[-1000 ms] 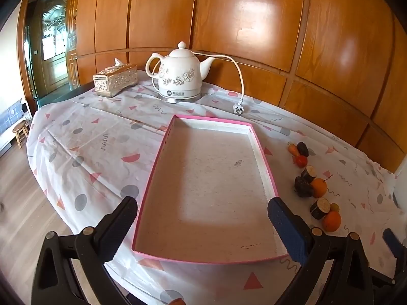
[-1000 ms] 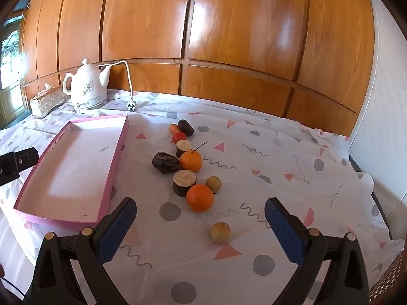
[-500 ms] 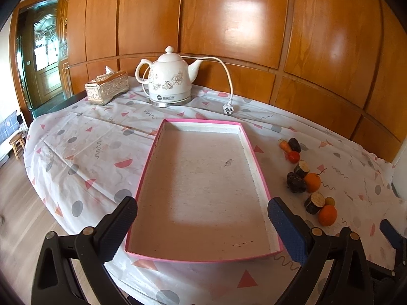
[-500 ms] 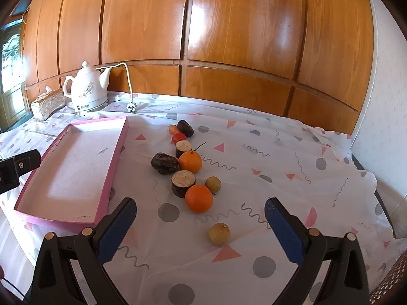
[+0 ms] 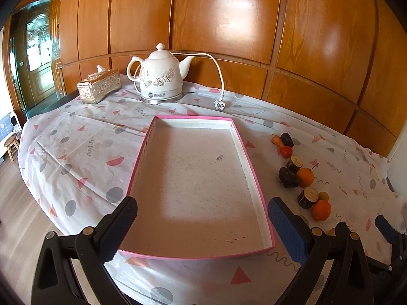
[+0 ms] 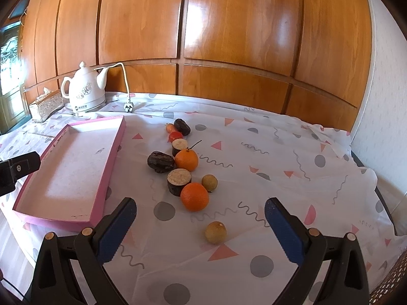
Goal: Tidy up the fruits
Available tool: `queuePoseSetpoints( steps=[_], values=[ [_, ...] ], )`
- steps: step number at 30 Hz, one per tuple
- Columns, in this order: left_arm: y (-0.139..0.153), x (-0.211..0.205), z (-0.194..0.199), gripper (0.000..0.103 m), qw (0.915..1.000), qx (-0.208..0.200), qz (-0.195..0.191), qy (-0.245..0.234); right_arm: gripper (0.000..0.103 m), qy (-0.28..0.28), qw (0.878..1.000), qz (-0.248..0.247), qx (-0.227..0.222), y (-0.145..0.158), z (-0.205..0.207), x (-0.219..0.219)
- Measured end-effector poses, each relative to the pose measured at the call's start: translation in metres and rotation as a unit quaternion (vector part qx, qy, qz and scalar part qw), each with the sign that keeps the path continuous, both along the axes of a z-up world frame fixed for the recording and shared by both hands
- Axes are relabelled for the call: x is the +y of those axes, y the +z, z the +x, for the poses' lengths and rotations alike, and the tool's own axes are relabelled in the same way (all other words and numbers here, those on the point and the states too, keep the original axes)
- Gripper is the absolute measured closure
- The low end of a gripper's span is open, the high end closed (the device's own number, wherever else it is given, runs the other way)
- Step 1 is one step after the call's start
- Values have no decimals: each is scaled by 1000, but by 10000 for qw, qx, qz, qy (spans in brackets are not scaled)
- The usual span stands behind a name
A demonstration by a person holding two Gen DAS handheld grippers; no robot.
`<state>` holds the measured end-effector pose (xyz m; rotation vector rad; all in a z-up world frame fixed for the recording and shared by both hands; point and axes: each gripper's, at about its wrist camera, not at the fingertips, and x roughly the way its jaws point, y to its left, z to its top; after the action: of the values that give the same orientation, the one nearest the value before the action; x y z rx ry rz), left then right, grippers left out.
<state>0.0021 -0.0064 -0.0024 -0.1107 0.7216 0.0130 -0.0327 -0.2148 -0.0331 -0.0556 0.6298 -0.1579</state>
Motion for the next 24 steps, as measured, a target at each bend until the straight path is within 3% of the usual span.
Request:
queuePoseSetpoints(
  steps=[9,16,24],
  values=[
    [-3,-3,3,0,9999,98,-85,-92,1,-34,10000,-62,-53,2,2,-6],
    [-4,-9,3,0,9998,90,98,-143,1,6,10000,-91,-21,2,5,-8],
    [-9,-9,6,0,9987,213,-187,-422,1,-205,9994,121,247,-4,12,-30]
  ],
)
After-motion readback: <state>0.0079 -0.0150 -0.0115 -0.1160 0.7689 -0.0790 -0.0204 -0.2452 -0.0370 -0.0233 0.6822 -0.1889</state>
